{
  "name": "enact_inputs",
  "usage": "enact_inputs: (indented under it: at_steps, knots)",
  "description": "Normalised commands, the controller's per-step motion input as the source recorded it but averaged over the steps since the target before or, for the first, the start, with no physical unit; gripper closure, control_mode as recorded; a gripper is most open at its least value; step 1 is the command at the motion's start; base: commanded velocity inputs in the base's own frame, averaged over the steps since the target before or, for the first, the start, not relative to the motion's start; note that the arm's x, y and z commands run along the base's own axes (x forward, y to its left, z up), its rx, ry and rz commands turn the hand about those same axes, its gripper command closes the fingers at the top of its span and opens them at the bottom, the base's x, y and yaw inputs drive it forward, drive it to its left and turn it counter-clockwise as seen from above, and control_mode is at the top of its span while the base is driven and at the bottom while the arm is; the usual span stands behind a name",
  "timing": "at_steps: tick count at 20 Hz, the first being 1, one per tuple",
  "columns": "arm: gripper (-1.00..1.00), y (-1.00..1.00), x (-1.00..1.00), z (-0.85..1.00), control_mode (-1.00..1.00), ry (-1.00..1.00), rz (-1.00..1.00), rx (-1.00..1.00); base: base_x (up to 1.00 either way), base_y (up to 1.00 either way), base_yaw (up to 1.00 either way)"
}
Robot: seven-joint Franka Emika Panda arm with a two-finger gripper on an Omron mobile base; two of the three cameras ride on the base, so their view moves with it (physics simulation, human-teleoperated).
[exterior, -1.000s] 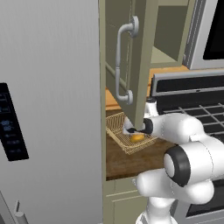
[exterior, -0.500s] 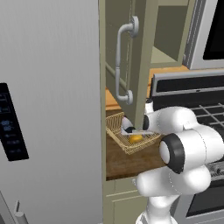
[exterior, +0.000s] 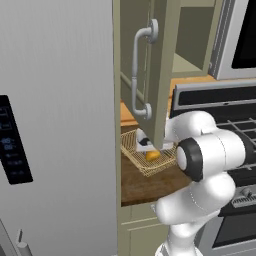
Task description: Open the cabinet, pick up the bread from the cabinet and place it in the basket. Then move the basket to the dining counter.
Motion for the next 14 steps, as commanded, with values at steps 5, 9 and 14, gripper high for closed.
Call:
enact_inputs:
  at_steps: [5,9,14]
  knots:
    - [-1.0,0.08,0.13,-0.69,-1.0,0.01,0.04,-0.02,0.0,0.0,0.0]
    - [-1.0,0.0,-0.01,-0.76,-1.0,-0.03,0.06,0.0,0.0,0.0,0.0]
    - [-1.0,0.05,-0.12,-1.0,-1.0,-0.12,0.06,0.0,0.0,0.0,0.0]
